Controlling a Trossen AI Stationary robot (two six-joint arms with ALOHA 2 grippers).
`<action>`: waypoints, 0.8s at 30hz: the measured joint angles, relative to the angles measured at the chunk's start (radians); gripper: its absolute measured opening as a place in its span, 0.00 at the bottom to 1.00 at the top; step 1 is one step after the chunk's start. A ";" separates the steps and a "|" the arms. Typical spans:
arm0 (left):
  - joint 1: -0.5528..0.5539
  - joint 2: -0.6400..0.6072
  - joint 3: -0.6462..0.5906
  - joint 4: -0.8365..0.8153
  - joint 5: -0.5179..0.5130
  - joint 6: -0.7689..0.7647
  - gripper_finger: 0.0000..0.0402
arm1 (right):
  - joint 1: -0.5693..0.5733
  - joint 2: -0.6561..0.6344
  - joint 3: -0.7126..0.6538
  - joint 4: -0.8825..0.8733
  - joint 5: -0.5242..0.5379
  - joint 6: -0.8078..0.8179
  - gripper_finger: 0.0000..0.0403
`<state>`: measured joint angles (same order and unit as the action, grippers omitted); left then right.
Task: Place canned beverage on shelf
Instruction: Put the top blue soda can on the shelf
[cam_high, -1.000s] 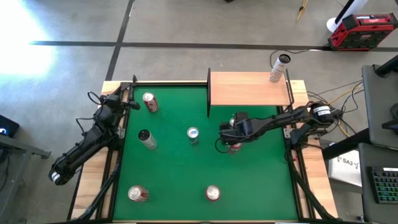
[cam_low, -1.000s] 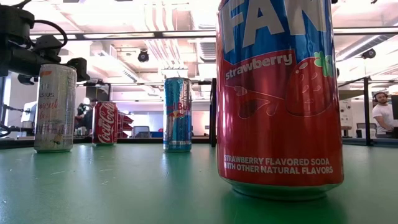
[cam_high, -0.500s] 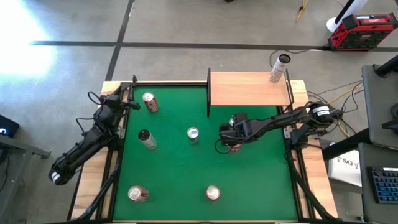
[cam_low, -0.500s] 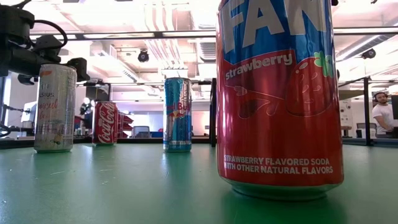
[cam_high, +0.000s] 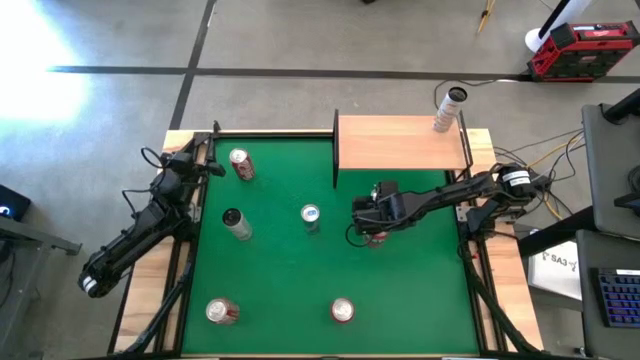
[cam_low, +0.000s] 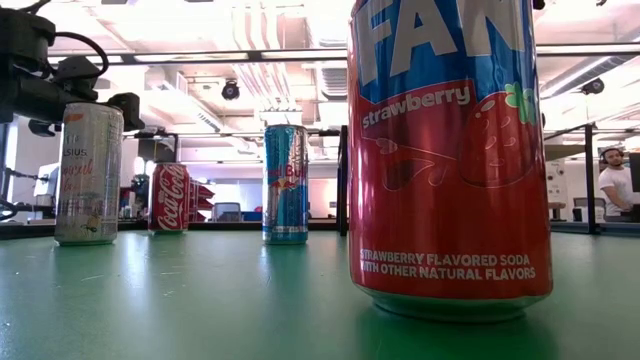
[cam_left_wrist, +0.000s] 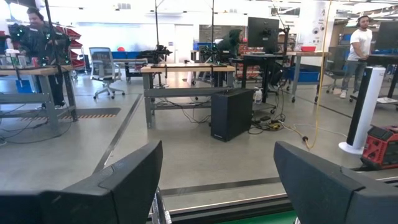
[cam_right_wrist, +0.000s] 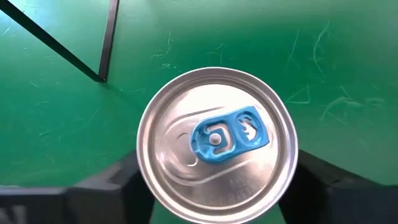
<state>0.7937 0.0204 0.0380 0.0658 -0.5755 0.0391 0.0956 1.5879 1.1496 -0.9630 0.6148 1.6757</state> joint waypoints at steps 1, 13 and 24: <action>0.000 0.000 0.000 0.000 0.000 0.000 0.73 | 0.000 0.000 0.000 0.000 0.003 0.000 0.55; 0.000 0.000 0.000 0.000 0.000 0.000 0.73 | 0.013 -0.008 0.080 -0.083 -0.032 0.016 0.55; 0.000 0.000 0.000 0.000 0.000 0.000 0.73 | 0.060 -0.009 0.360 -0.461 -0.014 0.080 0.55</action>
<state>0.7935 0.0204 0.0380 0.0658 -0.5755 0.0395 0.1558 1.5787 1.5092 -1.4240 0.6012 1.7561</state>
